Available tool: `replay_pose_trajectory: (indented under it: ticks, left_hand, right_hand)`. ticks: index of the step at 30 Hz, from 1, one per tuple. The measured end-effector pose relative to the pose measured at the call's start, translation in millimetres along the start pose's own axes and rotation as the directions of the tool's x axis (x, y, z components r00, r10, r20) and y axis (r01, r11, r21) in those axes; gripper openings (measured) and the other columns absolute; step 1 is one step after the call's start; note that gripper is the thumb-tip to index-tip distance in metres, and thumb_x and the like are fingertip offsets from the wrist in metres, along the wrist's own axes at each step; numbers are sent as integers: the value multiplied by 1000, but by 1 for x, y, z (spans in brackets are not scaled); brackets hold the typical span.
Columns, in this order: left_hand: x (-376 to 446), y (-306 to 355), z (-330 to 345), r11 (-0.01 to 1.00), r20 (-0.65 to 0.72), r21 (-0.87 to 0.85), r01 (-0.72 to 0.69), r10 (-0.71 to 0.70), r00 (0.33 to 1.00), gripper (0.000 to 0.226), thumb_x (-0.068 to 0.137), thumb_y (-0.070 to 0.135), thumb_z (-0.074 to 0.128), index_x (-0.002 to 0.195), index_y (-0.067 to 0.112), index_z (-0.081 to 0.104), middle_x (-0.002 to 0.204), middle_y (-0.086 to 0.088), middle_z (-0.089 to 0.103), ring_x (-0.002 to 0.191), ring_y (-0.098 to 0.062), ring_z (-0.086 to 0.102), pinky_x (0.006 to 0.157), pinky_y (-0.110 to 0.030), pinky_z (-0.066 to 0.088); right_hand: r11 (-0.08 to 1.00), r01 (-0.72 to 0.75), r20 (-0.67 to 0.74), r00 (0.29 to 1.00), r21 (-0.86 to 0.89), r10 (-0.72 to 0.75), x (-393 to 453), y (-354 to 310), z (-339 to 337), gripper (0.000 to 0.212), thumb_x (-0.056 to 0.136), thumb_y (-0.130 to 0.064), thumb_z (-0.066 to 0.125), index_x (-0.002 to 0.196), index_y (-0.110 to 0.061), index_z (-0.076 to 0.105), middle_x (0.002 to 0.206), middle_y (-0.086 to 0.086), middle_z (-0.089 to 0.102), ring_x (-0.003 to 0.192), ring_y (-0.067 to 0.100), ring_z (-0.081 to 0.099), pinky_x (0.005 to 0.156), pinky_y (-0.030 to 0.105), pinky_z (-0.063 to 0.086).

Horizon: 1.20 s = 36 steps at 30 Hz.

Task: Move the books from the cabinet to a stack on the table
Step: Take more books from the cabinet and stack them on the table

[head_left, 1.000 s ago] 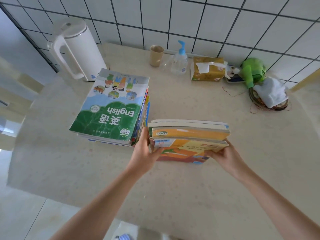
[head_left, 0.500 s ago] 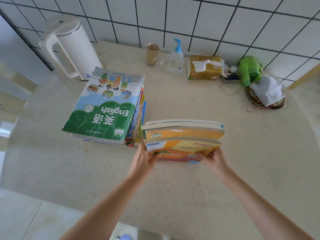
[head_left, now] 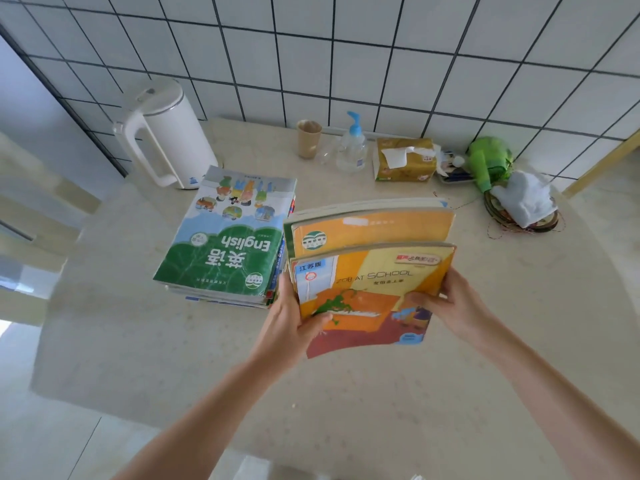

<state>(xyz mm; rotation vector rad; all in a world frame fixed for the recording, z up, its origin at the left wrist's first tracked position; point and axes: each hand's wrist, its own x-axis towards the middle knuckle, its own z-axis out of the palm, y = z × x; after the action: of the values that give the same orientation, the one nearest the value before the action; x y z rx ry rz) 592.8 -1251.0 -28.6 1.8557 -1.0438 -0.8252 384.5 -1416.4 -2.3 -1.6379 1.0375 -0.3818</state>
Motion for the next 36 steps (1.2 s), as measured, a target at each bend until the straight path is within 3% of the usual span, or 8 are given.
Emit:
replay_pose_trajectory:
  ticks: [2,5,10,14,19,25,31,36]
  left_hand:
    - [6,8,-18,1000,17,-5,-12,12,1000,57,83,23,72,120,33,31,116,21,57,107,0,58,90,-35,52]
    - [17,17,-49,1000,50,-13,4,-3,999,56,78,30,73,115,37,32,115,18,59,103,-9,64,83,-44,56]
    - [36,31,-105,996,77,-86,1,6,997,59,79,13,77,119,29,38,113,12,62,96,-3,67,71,-27,60]
    - [54,28,-152,981,129,-185,65,-41,991,59,76,7,78,117,27,42,111,5,67,92,-10,71,71,-33,61]
    - [78,7,-198,916,125,-330,228,-197,972,70,74,0,78,126,23,37,106,-10,68,79,-21,74,61,-35,60]
    - [106,-26,-232,957,125,-110,267,-253,959,55,75,12,79,116,33,49,94,2,68,72,-18,73,68,-40,61]
    - [127,-44,-240,963,66,122,240,-249,966,52,76,24,77,123,28,56,93,12,65,84,-16,69,79,-41,58]
    - [141,-43,-240,951,58,241,196,-216,975,42,78,32,75,117,28,58,92,12,63,87,-15,64,72,-31,53]
  right_hand:
    - [999,42,39,998,-30,-40,1,-23,0,50,81,-1,69,109,-37,50,89,-36,67,86,-15,63,68,5,48]
    - [997,79,59,995,8,-80,5,-55,9,46,79,-18,71,113,-41,49,100,-31,67,96,-8,64,76,13,53]
    - [992,99,45,994,74,-102,15,-92,41,43,81,-21,68,116,-38,49,110,-20,69,101,2,66,79,24,57]
    - [992,65,17,998,108,-67,27,-122,75,41,88,-18,64,126,-24,50,113,-9,69,99,4,67,72,20,57]
    - [979,-103,-5,994,176,105,53,-149,122,34,90,-16,63,124,-17,57,111,0,72,97,18,70,85,42,57]
    - [939,-333,-71,938,88,340,81,-160,175,17,90,-21,64,107,-18,62,91,-2,72,72,10,71,56,27,56]
    - [908,-419,-117,901,20,419,108,-162,200,4,88,-15,65,92,-14,64,96,10,72,83,25,71,74,37,59]
    - [884,-467,-106,880,-21,462,128,-150,207,24,80,-11,70,103,-8,63,98,11,72,88,27,71,85,46,57]
